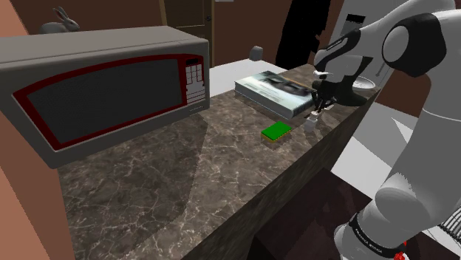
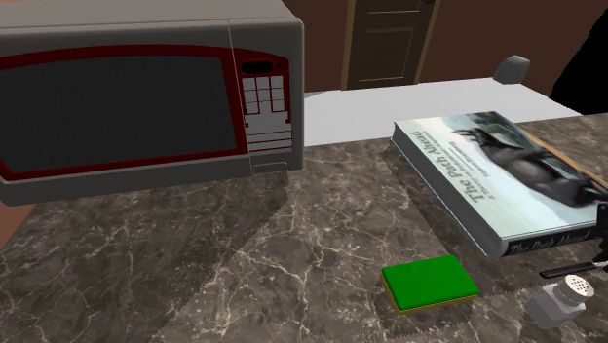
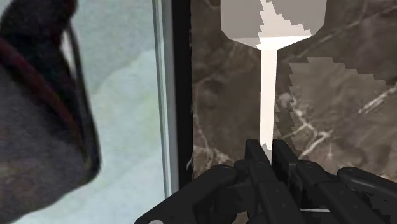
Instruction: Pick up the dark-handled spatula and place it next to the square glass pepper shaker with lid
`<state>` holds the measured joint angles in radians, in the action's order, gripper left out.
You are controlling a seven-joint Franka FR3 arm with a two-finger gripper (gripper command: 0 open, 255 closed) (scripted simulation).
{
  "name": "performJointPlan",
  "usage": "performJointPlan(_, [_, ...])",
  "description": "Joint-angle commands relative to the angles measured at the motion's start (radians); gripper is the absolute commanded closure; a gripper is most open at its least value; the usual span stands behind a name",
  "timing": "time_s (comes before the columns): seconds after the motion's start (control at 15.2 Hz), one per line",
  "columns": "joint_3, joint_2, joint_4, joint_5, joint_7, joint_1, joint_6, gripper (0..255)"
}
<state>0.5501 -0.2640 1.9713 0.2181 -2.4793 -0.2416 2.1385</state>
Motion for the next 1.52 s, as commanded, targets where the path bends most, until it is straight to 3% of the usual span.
performJointPlan(0.0, [0.000,-0.001,0.001,0.001,-0.001,0.000,0.002,255])
performJointPlan(0.26, [0.000,-0.001,0.001,0.001,-0.001,0.000,0.002,255])
performJointPlan(0.33, [0.000,-0.001,0.001,0.001,-0.001,0.000,0.002,0])
performJointPlan(0.66, [0.000,-0.001,0.001,0.001,-0.001,0.000,0.002,0])
performJointPlan(0.92, [0.015,0.053,-0.067,-0.041,0.027,0.006,-0.110,0])
performJointPlan(1.45, [0.015,0.053,-0.067,-0.041,0.027,0.006,-0.110,0])
